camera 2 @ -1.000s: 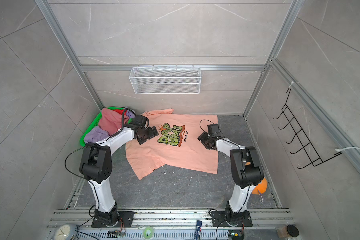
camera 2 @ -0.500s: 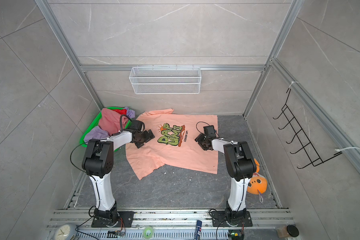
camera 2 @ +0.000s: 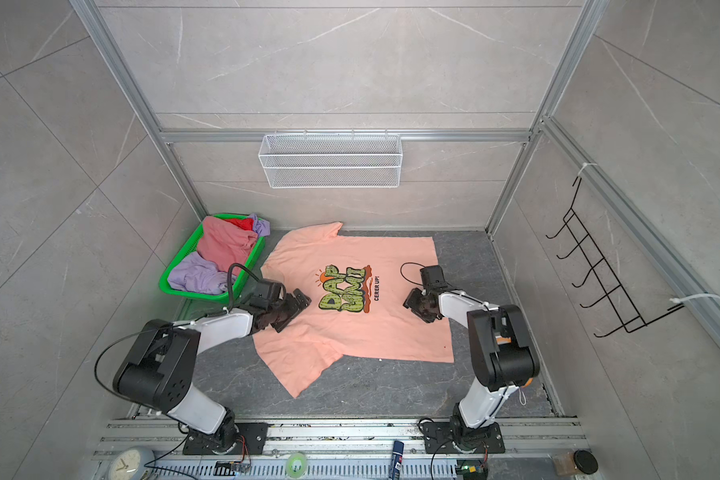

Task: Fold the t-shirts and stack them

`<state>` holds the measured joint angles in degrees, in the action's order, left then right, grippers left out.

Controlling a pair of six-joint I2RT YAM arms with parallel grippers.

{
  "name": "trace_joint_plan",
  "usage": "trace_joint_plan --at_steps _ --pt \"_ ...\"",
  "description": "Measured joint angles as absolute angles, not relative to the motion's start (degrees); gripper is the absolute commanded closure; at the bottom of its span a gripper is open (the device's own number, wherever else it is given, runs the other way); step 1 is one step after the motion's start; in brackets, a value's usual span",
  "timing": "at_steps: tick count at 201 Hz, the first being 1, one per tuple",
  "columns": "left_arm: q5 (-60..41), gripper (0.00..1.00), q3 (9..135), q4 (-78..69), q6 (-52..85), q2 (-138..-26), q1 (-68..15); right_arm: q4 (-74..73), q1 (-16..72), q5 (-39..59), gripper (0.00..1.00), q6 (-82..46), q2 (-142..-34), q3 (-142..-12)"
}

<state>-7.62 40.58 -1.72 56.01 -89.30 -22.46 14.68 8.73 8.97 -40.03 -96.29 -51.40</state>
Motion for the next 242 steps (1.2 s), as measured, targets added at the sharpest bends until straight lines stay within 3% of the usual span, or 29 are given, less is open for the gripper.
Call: trace_joint_plan --at_steps 43,78,108,143,178,242 --pt "-6.3 0.01 36.7 9.2 60.0 -80.1 -28.5 23.6 6.8 8.9 0.40 -38.3 -88.5 -46.3" --pt "-4.6 0.01 48.6 22.6 55.8 -82.1 -26.3 25.5 6.8 8.8 0.39 -38.6 -86.8 -50.9" --pt "-5.3 0.01 64.9 23.9 49.8 -90.8 -22.5 24.6 6.8 7.7 0.39 -39.4 -90.4 -62.4" --pt "-8.8 0.02 82.3 24.1 44.2 -106.6 -17.0 20.4 6.8 6.3 0.39 -41.2 -101.8 -76.5" --pt "-13.2 0.03 97.1 24.7 41.3 -121.9 -13.0 16.5 6.8 5.3 0.39 -44.2 -112.2 -82.6" --pt "-16.8 0.03 110.8 27.6 40.3 -134.4 -11.5 16.2 6.8 4.1 0.40 -48.3 -127.2 -95.0"
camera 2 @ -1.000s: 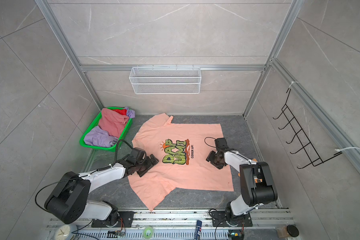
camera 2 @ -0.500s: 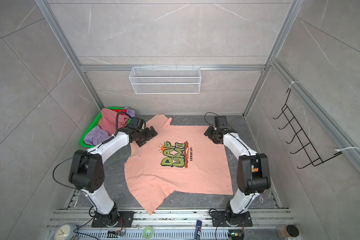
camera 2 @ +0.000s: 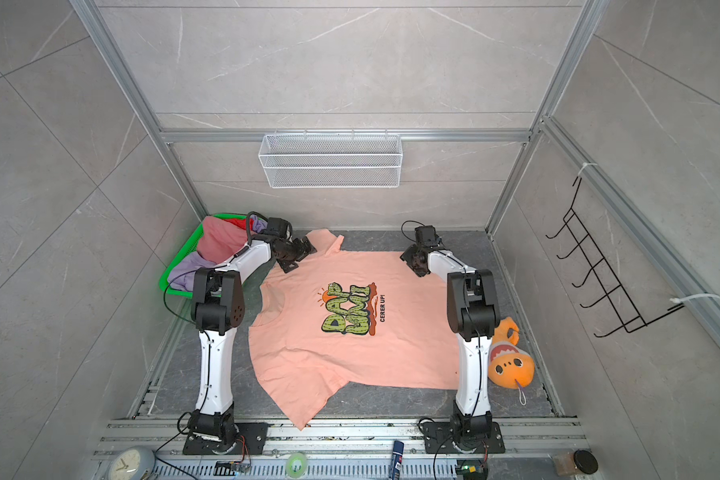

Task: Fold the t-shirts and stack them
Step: 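Move both grippers to the shirt's far corners and grasp them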

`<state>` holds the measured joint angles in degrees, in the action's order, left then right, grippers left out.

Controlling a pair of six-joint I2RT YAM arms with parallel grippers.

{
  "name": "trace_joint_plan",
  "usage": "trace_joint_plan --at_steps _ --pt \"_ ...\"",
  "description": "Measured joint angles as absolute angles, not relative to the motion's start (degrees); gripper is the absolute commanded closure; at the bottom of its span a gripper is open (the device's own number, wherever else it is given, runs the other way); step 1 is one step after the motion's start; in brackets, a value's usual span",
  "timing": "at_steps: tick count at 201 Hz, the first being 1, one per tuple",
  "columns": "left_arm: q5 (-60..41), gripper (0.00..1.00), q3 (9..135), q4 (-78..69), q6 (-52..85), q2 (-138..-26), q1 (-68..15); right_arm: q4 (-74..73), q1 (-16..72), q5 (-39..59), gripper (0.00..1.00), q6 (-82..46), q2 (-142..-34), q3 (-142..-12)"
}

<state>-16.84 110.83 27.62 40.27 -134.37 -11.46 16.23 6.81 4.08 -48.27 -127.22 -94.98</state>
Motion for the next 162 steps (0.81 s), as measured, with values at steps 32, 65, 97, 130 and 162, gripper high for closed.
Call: trace_joint_plan --at_steps 32,65,97,130,162 --pt "-17.2 0.03 107.1 26.5 40.2 -133.5 -11.5 19.0 6.9 3.9 0.40 -48.2 -127.8 -94.4" --pt "-18.5 0.05 99.0 24.8 40.2 -128.7 -11.2 18.0 6.9 4.3 0.40 -46.9 -123.3 -87.4" --pt "-19.9 0.07 91.4 24.3 40.2 -123.7 -11.2 18.4 7.1 4.5 0.40 -45.0 -116.1 -77.4" --pt "-20.2 0.09 84.8 25.5 39.7 -119.0 -11.3 20.1 7.2 3.9 0.40 -41.8 -110.3 -70.5" --pt "-19.9 0.10 80.5 28.1 39.2 -115.3 -11.2 22.5 7.1 2.8 0.39 -39.6 -106.8 -68.3"
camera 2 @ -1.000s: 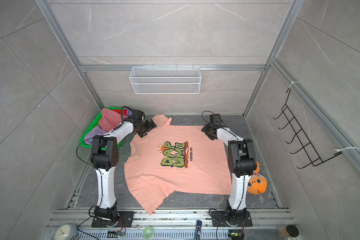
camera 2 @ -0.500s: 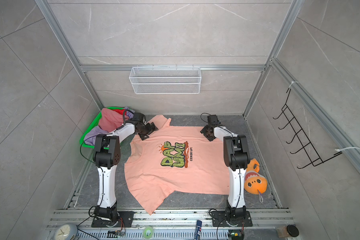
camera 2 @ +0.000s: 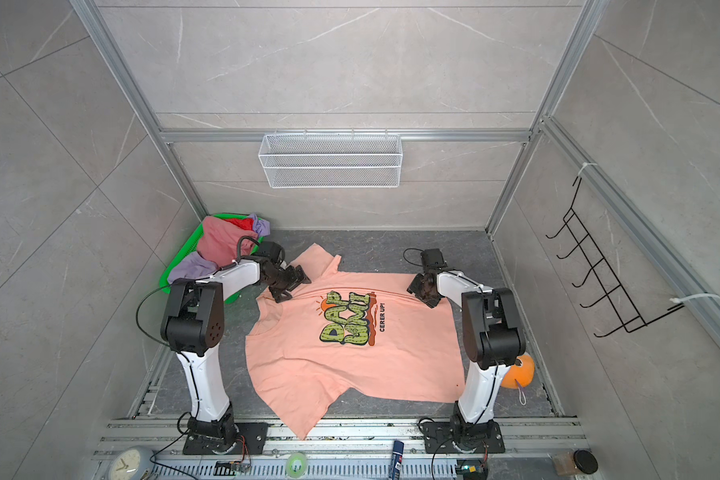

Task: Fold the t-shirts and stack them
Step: 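Move both grippers to the shirt's far corners and grasp them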

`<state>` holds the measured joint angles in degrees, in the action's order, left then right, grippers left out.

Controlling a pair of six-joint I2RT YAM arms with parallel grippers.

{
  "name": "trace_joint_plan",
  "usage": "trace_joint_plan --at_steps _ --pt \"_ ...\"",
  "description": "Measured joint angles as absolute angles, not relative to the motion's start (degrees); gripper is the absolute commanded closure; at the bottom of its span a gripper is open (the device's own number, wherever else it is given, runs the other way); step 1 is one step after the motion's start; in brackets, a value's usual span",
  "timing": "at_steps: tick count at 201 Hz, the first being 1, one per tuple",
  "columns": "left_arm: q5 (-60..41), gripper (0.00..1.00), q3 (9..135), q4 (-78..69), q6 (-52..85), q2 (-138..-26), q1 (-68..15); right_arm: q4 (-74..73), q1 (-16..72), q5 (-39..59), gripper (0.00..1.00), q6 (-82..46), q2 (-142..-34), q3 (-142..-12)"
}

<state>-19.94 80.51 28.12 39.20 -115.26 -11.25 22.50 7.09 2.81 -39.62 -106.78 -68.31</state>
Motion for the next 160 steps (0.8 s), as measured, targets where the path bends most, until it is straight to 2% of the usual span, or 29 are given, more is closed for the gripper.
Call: trace_joint_plan --at_steps 36,62,95,102,117,136,160 --pt "-19.5 0.09 81.4 30.3 37.4 -113.1 -11.2 22.3 6.8 1.3 0.37 -38.6 -102.4 -68.2" --pt "-17.4 0.10 92.0 34.4 33.8 -115.4 -11.2 22.5 5.6 0.0 0.36 -37.8 -102.8 -71.3" --pt "-13.4 0.12 115.1 38.2 27.8 -126.3 -11.2 22.5 4.2 -2.2 0.33 -37.4 -106.6 -78.7" --pt "-12.7 0.12 119.3 39.5 26.7 -129.0 -11.2 22.5 4.1 -2.5 0.25 -37.4 -107.4 -79.7" --pt "-11.6 0.12 128.4 41.1 25.2 -135.9 -11.2 22.5 3.8 -3.6 0.23 -37.2 -109.2 -81.3" --pt "-10.5 0.12 134.7 43.3 24.1 -142.6 -11.2 22.5 3.6 -5.0 0.22 -37.0 -110.5 -81.9" --pt "-9.0 0.12 136.0 44.5 23.8 -146.9 -11.2 22.7 3.3 -6.5 0.21 -37.1 -111.7 -82.1"
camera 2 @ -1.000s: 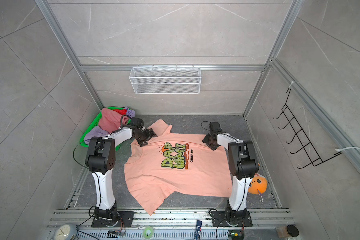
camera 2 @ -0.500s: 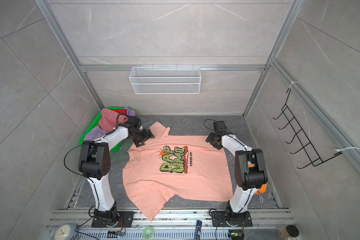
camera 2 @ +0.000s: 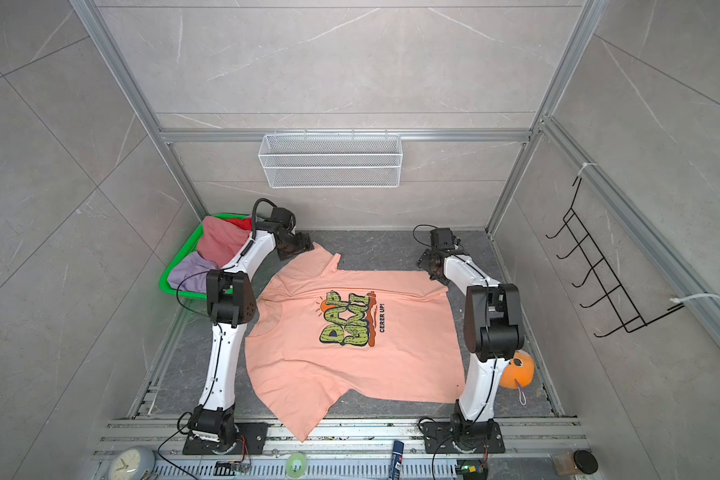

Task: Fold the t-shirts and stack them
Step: 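Move both grippers to the shirt's far corners and grasp them, then pull the held far corners away from the robot with both grippers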

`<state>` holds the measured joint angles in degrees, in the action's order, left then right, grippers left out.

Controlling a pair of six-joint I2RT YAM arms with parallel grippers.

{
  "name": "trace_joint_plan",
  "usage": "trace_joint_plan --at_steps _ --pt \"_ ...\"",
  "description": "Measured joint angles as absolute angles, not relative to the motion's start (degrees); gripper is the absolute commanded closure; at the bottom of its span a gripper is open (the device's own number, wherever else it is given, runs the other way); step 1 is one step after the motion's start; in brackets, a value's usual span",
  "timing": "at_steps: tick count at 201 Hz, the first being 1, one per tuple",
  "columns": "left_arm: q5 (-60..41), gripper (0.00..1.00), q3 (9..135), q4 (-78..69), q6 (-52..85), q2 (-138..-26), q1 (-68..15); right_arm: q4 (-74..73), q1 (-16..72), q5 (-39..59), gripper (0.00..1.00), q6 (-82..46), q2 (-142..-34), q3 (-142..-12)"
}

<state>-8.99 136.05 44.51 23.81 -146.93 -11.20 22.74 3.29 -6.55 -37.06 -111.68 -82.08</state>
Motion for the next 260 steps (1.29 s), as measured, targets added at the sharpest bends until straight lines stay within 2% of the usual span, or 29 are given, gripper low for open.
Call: trace_joint_plan --at_steps 65,114,129,168,181,224,242,260 --pt "-5.0 0.14 136.2 39.6 23.9 -148.8 -11.7 23.7 2.7 -11.0 0.20 -37.3 -112.1 -81.8" --pt "-1.8 0.18 141.9 38.9 23.9 -153.2 -13.9 24.1 0.7 -11.4 0.18 -37.4 -113.6 -81.9" --pt "-1.5 0.27 142.0 39.0 24.3 -153.4 -14.8 24.3 0.1 -11.4 0.17 -37.1 -115.4 -83.0" --pt "-0.2 0.64 142.8 38.9 25.8 -154.3 -16.1 26.5 -0.8 -10.3 0.19 -36.1 -121.8 -89.4" --pt "0.1 0.74 142.8 38.9 25.9 -154.5 -16.2 27.6 -1.1 -9.9 0.20 -35.9 -123.9 -92.1" --pt "0.7 0.81 142.2 38.7 26.2 -154.4 -16.1 34.2 -1.2 -9.3 0.24 -35.5 -130.0 -101.9" --pt "1.0 0.81 141.2 37.8 26.2 -154.0 -16.1 38.2 -1.2 -7.9 0.31 -34.6 -133.3 -107.3" --pt "1.2 0.82 140.4 37.3 26.2 -153.6 -16.0 42.0 -1.2 -7.2 0.34 -34.2 -137.3 -114.4"
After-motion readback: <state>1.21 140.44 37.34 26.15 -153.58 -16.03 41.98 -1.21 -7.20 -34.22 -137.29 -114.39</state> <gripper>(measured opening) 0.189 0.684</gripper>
